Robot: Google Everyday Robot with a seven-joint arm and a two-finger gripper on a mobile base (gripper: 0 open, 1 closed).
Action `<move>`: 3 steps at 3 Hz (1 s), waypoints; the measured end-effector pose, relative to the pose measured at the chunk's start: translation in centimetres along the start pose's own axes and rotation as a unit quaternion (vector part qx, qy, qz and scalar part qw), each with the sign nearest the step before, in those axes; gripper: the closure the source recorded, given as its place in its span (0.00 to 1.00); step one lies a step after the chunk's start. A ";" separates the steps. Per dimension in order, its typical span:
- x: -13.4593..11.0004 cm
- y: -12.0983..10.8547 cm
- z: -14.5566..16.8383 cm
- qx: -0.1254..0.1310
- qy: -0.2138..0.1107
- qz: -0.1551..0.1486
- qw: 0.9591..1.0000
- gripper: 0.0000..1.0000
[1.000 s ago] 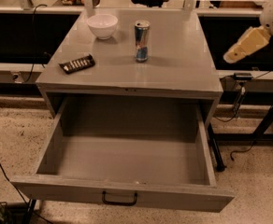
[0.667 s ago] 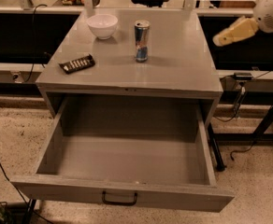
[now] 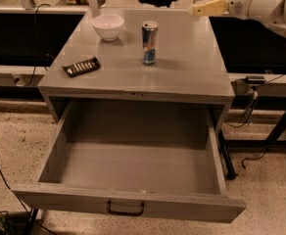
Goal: Place redbull can into top drawer
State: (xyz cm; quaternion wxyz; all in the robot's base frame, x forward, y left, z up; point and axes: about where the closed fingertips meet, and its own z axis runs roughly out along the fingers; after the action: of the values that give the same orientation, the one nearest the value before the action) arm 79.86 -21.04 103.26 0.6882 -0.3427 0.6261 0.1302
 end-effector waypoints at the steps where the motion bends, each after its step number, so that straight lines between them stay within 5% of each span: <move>1: -0.6 -0.5 0.3 0.004 -0.009 -0.001 1.000 0.00; 2: 0.0 0.0 0.6 -0.006 0.008 0.011 1.000 0.00; 3: 2.4 4.1 2.3 -0.044 0.017 0.068 0.997 0.00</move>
Offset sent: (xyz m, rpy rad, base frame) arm 0.0051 -0.0010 -0.0056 0.0030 0.0900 0.0008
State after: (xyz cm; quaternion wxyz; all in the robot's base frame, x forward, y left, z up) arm 79.60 -17.16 99.72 0.6511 -0.3312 0.6535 0.1983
